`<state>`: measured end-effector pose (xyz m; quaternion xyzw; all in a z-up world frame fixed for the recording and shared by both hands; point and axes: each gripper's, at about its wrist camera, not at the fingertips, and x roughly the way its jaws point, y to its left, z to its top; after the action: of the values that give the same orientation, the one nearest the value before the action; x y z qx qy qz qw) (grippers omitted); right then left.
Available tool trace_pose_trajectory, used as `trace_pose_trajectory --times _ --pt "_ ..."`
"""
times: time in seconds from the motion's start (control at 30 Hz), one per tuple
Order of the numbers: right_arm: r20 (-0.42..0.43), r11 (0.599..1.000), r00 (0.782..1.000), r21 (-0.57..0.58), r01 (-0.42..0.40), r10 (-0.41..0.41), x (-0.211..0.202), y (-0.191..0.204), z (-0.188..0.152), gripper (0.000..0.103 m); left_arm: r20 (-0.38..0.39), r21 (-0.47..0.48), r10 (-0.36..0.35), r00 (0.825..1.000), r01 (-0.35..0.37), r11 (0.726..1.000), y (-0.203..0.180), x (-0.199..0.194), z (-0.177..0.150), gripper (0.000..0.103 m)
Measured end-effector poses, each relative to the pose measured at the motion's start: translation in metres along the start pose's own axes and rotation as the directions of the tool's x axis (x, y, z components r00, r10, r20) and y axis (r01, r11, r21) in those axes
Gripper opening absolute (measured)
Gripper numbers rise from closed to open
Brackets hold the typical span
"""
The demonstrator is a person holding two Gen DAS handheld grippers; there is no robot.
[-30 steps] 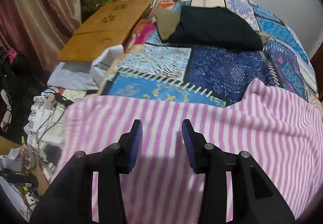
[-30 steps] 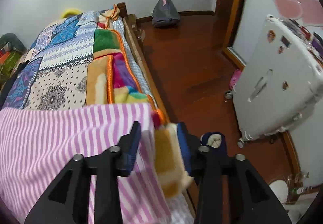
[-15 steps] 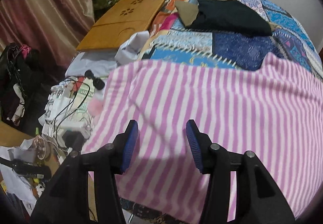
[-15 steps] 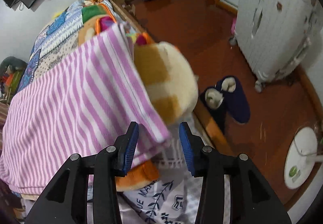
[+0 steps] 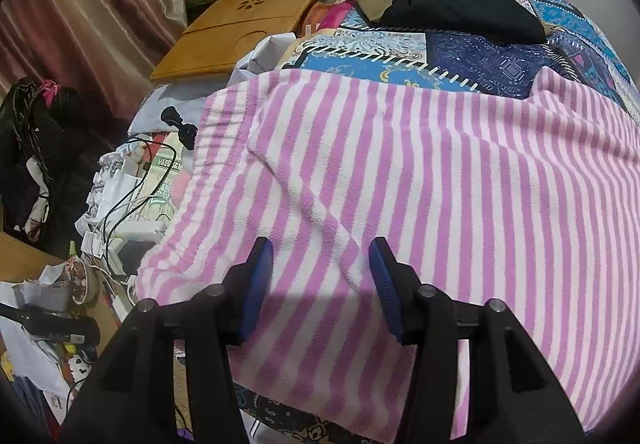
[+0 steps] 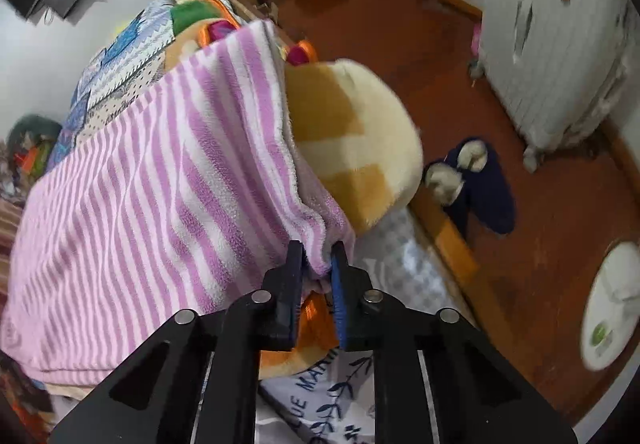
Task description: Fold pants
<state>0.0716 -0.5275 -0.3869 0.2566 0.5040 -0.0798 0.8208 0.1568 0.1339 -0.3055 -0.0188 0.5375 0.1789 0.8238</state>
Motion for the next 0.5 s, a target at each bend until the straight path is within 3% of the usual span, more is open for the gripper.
trace_pose_trajectory --times 0.13,0.27,0.33,0.43,0.5 --pt "0.075 0.992 0.993 -0.082 0.096 -0.090 -0.019 0.004 0.000 0.009 -0.003 0.006 0.014 1.000 -0.014 1.000 0.001 0.004 0.000 0.051" --pt "0.100 0.985 0.988 -0.116 0.127 -0.116 -0.034 -0.010 0.013 0.008 0.002 0.012 0.060 0.998 -0.060 0.998 0.008 0.006 0.000 0.051" --pt "0.099 0.964 0.972 -0.141 0.223 -0.211 -0.031 -0.013 0.017 0.004 0.011 0.019 0.103 0.995 -0.103 0.995 0.011 0.008 -0.001 0.051" --pt "0.024 0.979 0.985 -0.105 0.173 -0.172 -0.018 -0.024 0.015 0.004 0.010 0.020 0.101 0.995 -0.101 0.995 0.014 0.013 -0.004 0.051" --pt "0.027 0.971 0.981 -0.136 0.194 -0.192 -0.017 -0.018 0.012 0.005 0.015 0.032 0.106 0.994 -0.106 0.994 0.013 0.011 -0.004 0.052"
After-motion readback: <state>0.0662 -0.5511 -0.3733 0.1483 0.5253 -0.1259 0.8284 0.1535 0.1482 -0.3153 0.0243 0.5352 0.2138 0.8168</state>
